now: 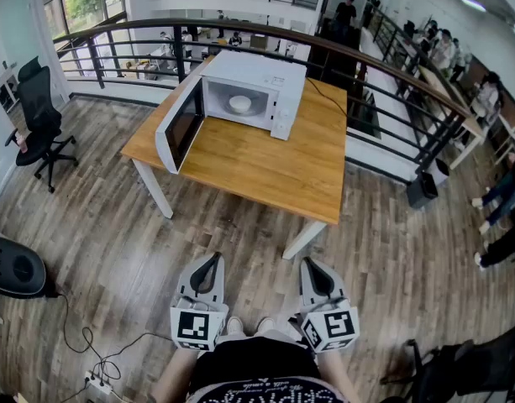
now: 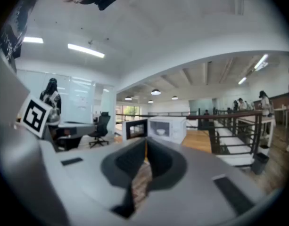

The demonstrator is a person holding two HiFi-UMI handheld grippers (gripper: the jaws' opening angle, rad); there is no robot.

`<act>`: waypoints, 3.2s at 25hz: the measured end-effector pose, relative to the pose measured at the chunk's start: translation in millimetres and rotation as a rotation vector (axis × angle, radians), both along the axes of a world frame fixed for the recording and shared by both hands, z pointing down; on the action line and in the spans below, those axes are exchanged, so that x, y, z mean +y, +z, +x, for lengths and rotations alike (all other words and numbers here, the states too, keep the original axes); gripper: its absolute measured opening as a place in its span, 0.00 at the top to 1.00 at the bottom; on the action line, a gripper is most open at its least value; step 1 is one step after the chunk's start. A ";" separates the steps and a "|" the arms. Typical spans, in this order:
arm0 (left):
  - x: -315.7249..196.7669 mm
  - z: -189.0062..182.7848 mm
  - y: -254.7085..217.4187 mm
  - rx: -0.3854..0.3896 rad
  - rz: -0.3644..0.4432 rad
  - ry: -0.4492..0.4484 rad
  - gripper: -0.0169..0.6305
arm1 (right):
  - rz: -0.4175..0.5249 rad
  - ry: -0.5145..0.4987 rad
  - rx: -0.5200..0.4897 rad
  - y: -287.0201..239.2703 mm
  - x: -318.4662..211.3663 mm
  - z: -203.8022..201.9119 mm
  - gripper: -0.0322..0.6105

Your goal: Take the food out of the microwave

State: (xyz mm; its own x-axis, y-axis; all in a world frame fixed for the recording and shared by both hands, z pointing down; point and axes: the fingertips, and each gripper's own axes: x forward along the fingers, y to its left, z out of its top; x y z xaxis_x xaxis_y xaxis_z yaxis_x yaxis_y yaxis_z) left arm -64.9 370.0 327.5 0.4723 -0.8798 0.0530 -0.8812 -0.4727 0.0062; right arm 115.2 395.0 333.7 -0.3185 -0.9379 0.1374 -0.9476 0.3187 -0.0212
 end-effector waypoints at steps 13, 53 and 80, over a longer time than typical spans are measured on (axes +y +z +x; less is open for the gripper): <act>-0.6 -15.0 4.7 0.002 -0.007 0.007 0.92 | 0.008 -0.017 0.009 -1.6 -1.8 -21.8 0.90; -173.4 9.9 8.1 0.015 -0.030 -0.060 0.92 | 0.006 -0.110 -0.003 -0.2 -187.9 -5.9 0.89; -301.0 33.2 -6.0 0.021 0.015 -0.047 0.92 | -0.049 -0.097 -0.043 19.5 -300.8 12.9 0.89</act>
